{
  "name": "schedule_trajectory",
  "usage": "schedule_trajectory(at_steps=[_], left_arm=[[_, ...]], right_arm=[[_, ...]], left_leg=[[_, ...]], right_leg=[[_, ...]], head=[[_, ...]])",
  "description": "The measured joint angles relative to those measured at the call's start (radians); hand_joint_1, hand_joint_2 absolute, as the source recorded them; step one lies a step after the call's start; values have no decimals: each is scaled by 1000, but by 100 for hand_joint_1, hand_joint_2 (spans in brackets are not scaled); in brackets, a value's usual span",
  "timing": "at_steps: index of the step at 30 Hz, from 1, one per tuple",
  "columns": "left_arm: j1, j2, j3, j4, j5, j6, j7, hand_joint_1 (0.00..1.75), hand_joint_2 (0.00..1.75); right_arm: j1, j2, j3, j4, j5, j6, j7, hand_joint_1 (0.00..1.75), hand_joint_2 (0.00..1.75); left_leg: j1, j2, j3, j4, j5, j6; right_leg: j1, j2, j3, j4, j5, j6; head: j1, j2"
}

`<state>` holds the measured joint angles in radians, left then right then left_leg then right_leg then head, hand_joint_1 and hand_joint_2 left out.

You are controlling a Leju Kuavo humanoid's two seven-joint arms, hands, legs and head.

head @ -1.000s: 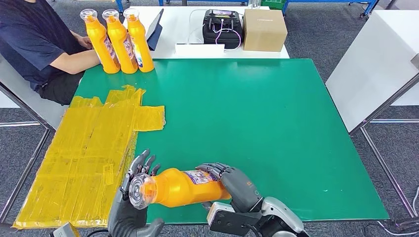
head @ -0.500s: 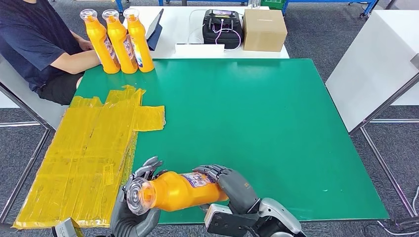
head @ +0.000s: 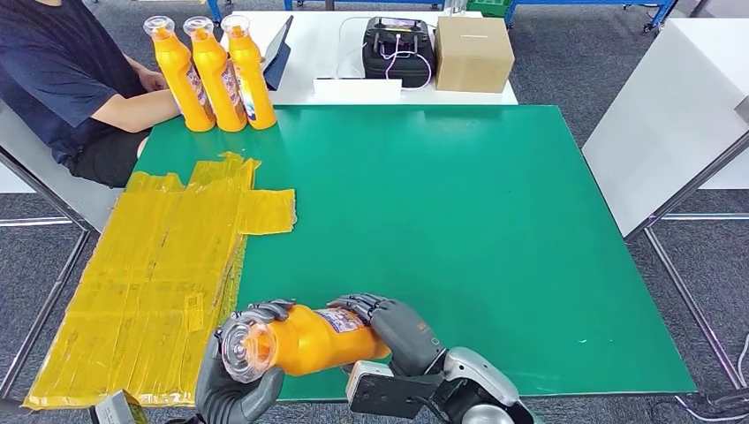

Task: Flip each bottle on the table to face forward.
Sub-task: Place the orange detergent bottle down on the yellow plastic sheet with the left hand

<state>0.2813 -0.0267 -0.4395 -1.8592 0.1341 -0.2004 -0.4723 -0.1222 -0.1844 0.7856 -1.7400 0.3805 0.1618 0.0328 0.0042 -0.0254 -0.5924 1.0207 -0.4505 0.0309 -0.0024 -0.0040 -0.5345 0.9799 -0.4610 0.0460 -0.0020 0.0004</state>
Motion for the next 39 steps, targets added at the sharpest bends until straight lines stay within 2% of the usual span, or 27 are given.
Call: schedule_trajectory(at_steps=[12, 19, 29, 30, 31, 33, 34, 35, 39], left_arm=[[-3, 2, 11, 7, 13, 2, 7, 175, 175], [18, -2, 24, 5, 0, 7, 10, 175, 175], [31, -7, 30, -1, -133, 46, -4, 175, 175], [31, -8, 29, -2, -140, 49, -5, 175, 175], [31, -8, 29, -2, -146, 53, -5, 175, 175], [31, -9, 30, -4, -160, 59, -6, 175, 175], [31, -10, 31, -6, -165, 62, -6, 175, 175], [30, -11, 34, -9, -168, 65, -6, 175, 175], [32, -14, 55, -20, -174, 75, -6, 175, 175]], right_arm=[[-33, 28, 46, 70, -11, -7, 3, 175, 175], [51, 4, 6, 30, 11, -40, -5, 175, 175], [146, -31, -58, -41, 54, -49, -22, 175, 175], [152, -33, -62, -45, 56, -49, -22, 140, 175], [158, -36, -67, -49, 59, -50, -23, 96, 175], [171, -41, -78, -60, 66, -52, -26, 9, 87], [178, -43, -84, -66, 71, -57, -28, 0, 44], [186, -45, -91, -74, 75, -64, -30, 0, 0], [217, -53, -121, -117, 76, -91, -33, 0, 0]], left_leg=[[0, 0, 0, 0, 0, 0], [0, 0, -1, 0, 0, 0], [0, 1, -1, 0, 0, 0], [0, 2, -1, 0, 0, 0], [0, 2, -1, 0, 0, 0], [0, 2, -1, 0, 0, 0], [0, 2, -1, 0, 0, 0], [0, 2, -1, 0, 0, 0], [0, 3, -2, 0, 0, 0]], right_leg=[[0, 0, 0, 0, 0, 0], [0, 0, -2, 0, 0, 0], [0, 0, -2, 0, 0, 0], [0, 0, -2, 0, 0, 0], [0, 0, -3, 0, 0, 0], [0, 0, -3, 0, 0, 0], [0, 0, -3, 0, 0, 0], [0, 1, -3, 0, 0, 0], [0, 1, -3, 0, 0, 0]], head=[[0, 0], [0, 0], [0, 0], [0, 0], [0, 0], [0, 0], [0, 0], [0, 0], [0, 0]])
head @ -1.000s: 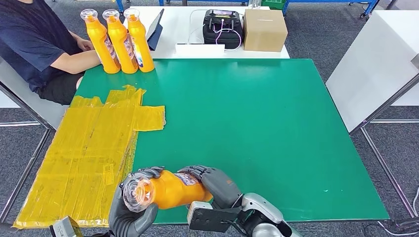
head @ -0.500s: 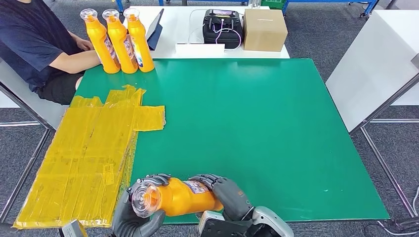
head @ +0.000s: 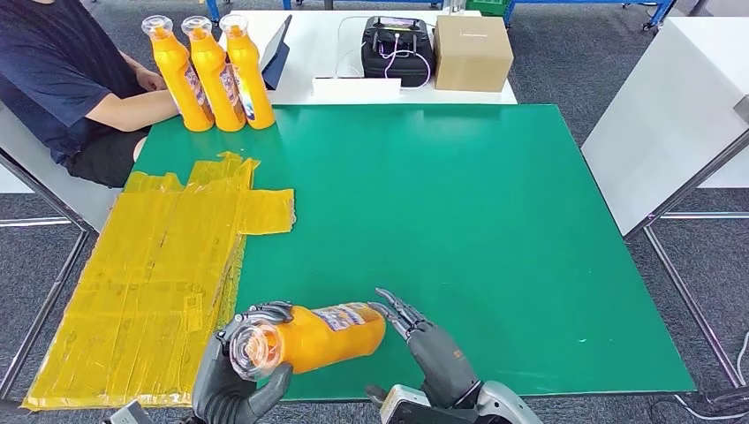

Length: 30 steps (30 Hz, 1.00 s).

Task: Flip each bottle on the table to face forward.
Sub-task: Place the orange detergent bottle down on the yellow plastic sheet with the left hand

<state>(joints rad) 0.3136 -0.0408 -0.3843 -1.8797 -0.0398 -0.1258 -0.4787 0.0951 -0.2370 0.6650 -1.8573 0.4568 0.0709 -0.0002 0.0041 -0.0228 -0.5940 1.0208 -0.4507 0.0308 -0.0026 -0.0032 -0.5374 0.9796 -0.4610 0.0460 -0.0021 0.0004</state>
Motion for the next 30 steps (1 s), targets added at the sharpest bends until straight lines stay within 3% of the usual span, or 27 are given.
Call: schedule_trajectory(at_steps=[15, 19, 22, 27, 30], left_arm=[[13, -7, 21, -9, -9, -10, 1, 175, 175], [14, -11, 25, -9, -63, 31, 0, 175, 175], [11, -21, 32, -10, -261, 169, -5, 175, 175], [-70, -38, 45, 64, -818, 529, 61, 175, 175], [-128, -40, 54, 142, -996, 642, 103, 175, 175]], right_arm=[[30, -12, -24, -45, 2, -11, 27, 0, 0], [38, -18, -25, -50, 10, -25, 30, 0, 0], [52, -27, -24, -72, 21, -49, 28, 0, 0], [71, -70, -25, -138, 22, -73, -9, 0, 0], [76, -97, -29, -168, 11, -72, -32, 0, 0]], left_leg=[[0, 0, 0, 0, 0, 0], [0, 0, 0, 0, 0, 0], [0, 0, 0, 0, 0, 0], [0, -1, 1, 0, 0, 0], [0, 0, 1, 0, 0, 0]], right_leg=[[0, 0, 0, 0, 0, 0], [0, 0, 0, 0, 0, 0], [0, 0, -1, 0, 0, 0], [0, 0, -2, 0, 0, 0], [0, 0, 1, 0, 1, 0]], head=[[0, 0], [0, 0], [0, 0], [0, 0], [0, 0]])
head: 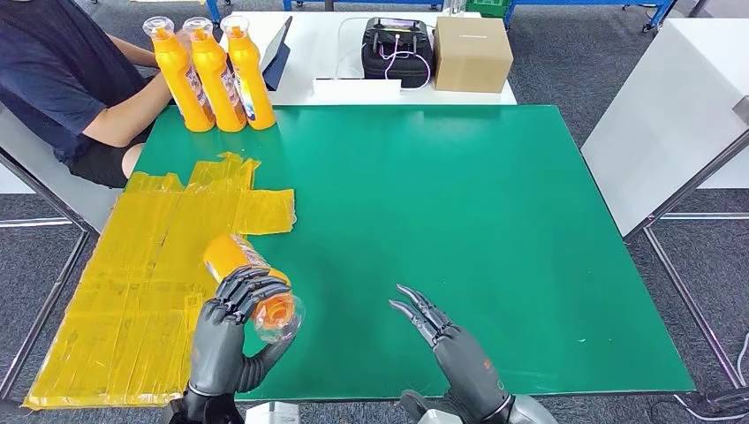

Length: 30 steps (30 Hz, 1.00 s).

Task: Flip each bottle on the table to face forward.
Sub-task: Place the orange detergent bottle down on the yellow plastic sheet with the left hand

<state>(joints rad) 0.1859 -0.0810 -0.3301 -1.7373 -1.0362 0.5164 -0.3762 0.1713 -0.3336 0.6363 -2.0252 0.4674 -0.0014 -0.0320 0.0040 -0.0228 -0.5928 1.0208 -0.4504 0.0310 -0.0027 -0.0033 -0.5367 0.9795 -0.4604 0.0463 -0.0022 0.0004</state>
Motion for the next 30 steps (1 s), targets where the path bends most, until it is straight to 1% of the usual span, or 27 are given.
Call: schedule_trajectory(at_steps=[5, 8, 11, 15, 18, 23, 27, 28, 30], left_arm=[[-72, 0, 4, 128, -194, 71, 86, 175, 175], [-124, 0, 0, 246, -298, 78, 154, 175, 175], [-177, 2, -15, 388, -384, 42, 235, 175, 175], [-252, 5, -45, 577, -469, -30, 337, 175, 175], [-309, 6, -64, 689, -516, -87, 414, 175, 175], [-375, 11, -87, 786, -536, -158, 542, 175, 175], [-405, 13, -99, 822, -538, -187, 604, 175, 175], [-411, 14, -100, 826, -538, -195, 617, 140, 175], [-420, 15, -103, 830, -538, -206, 634, 53, 175]], right_arm=[[6, -29, -6, -24, -12, 6, -25, 0, 0], [6, -42, -10, -31, -21, 15, -41, 0, 0], [4, -48, -15, -32, -32, 39, -57, 0, 0], [-11, -48, -25, -31, -36, 74, -65, 0, 0], [-24, -42, -27, -26, -35, 91, -64, 0, 0], [-37, -26, -27, -14, -24, 103, -52, 0, 0], [-40, -12, -26, -1, -14, 109, -42, 0, 0], [-40, -8, -26, 1, -12, 110, -41, 0, 0], [-40, -2, -26, 6, -10, 111, -39, 0, 0]], left_leg=[[0, 1, 0, 0, 0, 0], [0, 1, 0, 0, 0, 0], [0, 1, 0, 0, 0, 0], [0, 2, 0, 0, 0, 0], [0, 3, 2, 0, 0, 0], [0, 1, 7, 0, 0, 0], [0, 2, 10, -1, 0, 0], [0, 2, 11, -1, 0, 0], [0, 2, 12, -1, 0, 0]], right_leg=[[0, 0, 0, 0, 0, 0], [0, 0, 0, 0, 0, 0], [0, 0, 0, 0, 0, 0], [0, 1, 0, 0, 0, 0], [0, 3, 2, 0, 1, -1], [1, 3, 8, 0, 0, -1], [1, 3, 11, 0, 0, -1], [1, 3, 11, 0, 0, -2], [1, 3, 12, 0, 1, -2]], head=[[0, 0], [0, 0], [0, 0], [0, 0], [0, 0], [0, 0], [0, 0], [0, 0], [0, 0]])
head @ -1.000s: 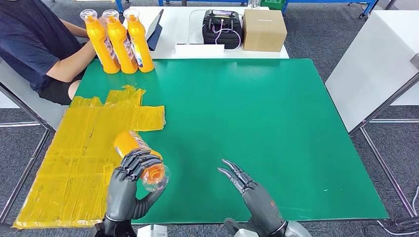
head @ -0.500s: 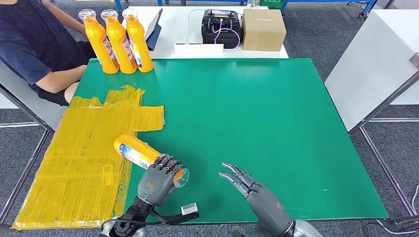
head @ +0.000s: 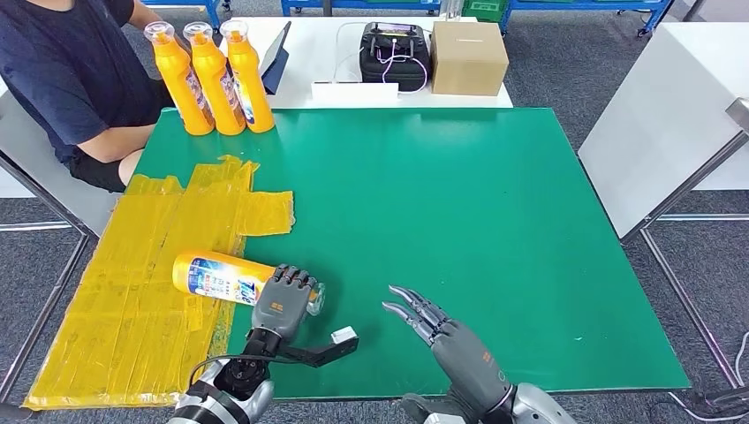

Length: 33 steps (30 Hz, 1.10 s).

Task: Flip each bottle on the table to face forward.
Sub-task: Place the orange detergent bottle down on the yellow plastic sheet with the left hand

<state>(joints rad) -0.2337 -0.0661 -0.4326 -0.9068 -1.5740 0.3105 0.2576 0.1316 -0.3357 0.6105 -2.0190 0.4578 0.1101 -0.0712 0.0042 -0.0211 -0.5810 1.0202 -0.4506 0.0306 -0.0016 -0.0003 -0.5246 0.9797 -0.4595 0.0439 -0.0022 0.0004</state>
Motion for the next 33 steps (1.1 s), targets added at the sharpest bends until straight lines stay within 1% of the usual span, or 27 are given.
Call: schedule_trajectory(at_steps=[1, 2, 5, 9, 12, 16, 18, 19, 21, 23, 24, 25, 26, 28, 30, 31, 33], left_arm=[[-3, 1, -1, 2, 0, -2, 5, 10, 175], [-5, 2, -2, 3, 0, -1, 11, 0, 175], [-6, 4, -4, 2, 2, 18, 19, 0, 175], [9, 12, -4, -31, 2, 81, -8, 0, 0], [41, 23, -3, -82, 2, 127, -27, 0, 0], [78, 33, -2, -138, 3, 145, -45, 0, 0], [101, 36, 3, -166, 21, 166, -81, 0, 0], [121, 37, 10, -192, 44, 186, -116, 0, 0], [176, 38, 29, -274, 138, 234, -213, 0, 0], [242, 36, 50, -387, 298, 272, -329, 0, 0], [276, 32, 60, -454, 403, 274, -387, 0, 0], [311, 26, 71, -530, 522, 258, -443, 0, 0], [347, 17, 81, -608, 658, 221, -496, 0, 0], [418, -3, 99, -770, 940, 104, -589, 0, 0], [491, -19, 108, -911, 1163, -15, -661, 0, 0], [526, -23, 109, -967, 1232, -57, -687, 0, 0], [588, -27, 110, -1053, 1314, -109, -726, 0, 0]], right_arm=[[0, 3, 0, 2, 1, 0, 0, 0, 0], [0, 5, 0, 5, 2, 0, 1, 0, 0], [1, 11, 1, 11, 5, 1, 3, 0, 0], [5, 15, 1, 16, 10, -3, 5, 0, 0], [16, 15, 1, 17, 11, -18, 8, 0, 0], [26, 15, 1, 17, 11, -34, 9, 0, 0], [32, 15, 1, 17, 12, -49, 10, 0, 0], [39, 14, 1, 16, 14, -65, 11, 0, 0], [62, 11, 2, 13, 27, -119, 12, 0, 0], [93, 8, 6, 0, 56, -201, 8, 0, 0], [111, 9, 11, -11, 79, -256, 1, 0, 0], [130, 12, 17, -25, 106, -319, -11, 0, 0], [148, 19, 23, -42, 138, -396, -31, 0, 0], [181, 48, 32, -80, 169, -553, -81, 0, 0], [207, 85, 33, -114, 144, -683, -137, 0, 0], [219, 99, 31, -125, 123, -720, -160, 0, 0], [244, 124, 27, -139, 72, -750, -203, 0, 0]], left_leg=[[0, 0, 0, 0, 0, 0], [0, 0, 0, 0, 0, 0], [0, 0, 1, 0, 1, 0], [0, 0, 0, 0, 1, -1], [0, 0, -2, 0, 1, -1], [0, 0, -5, 0, 1, -1], [0, 0, -6, 0, 1, -1], [0, 0, -6, 0, 1, -1], [0, 0, -8, 0, 1, -1], [0, 0, -10, 0, 1, -1], [0, 0, -12, 0, 1, -1], [0, 0, -13, 0, 1, -1], [0, 0, -14, 0, 1, -1], [0, 1, -15, 0, 0, -1], [0, 1, -15, 0, 0, -1], [0, 2, -15, 0, -1, -1], [1, 2, -14, 0, -1, -2]], right_leg=[[0, 0, 0, 0, 0, 0], [0, 0, 0, 0, 0, -1], [0, 0, 1, 0, 1, -1], [0, 0, 0, 0, 1, -1], [0, 0, -2, 0, 1, -1], [0, 0, -5, 0, 0, -1], [0, 0, -6, 0, 0, -1], [0, 0, -6, 0, 0, -1], [-1, 0, -8, 0, 0, -1], [-1, 0, -11, 0, 0, -1], [-1, 0, -13, 0, 0, -1], [-1, 0, -14, 0, 0, -1], [-1, 0, -15, 0, 0, -1], [0, 0, -16, 0, 0, -1], [0, 1, -17, 0, 0, -1], [0, 1, -18, 0, 0, -1], [0, 1, -23, 0, -2, -2]], head=[[0, 0], [0, 0], [0, 0], [0, 0], [0, 0], [0, 0], [0, 0], [0, 0], [0, 0], [0, 0], [0, 0], [0, 0], [0, 0], [0, 0], [0, 0], [0, 0], [0, 0]])
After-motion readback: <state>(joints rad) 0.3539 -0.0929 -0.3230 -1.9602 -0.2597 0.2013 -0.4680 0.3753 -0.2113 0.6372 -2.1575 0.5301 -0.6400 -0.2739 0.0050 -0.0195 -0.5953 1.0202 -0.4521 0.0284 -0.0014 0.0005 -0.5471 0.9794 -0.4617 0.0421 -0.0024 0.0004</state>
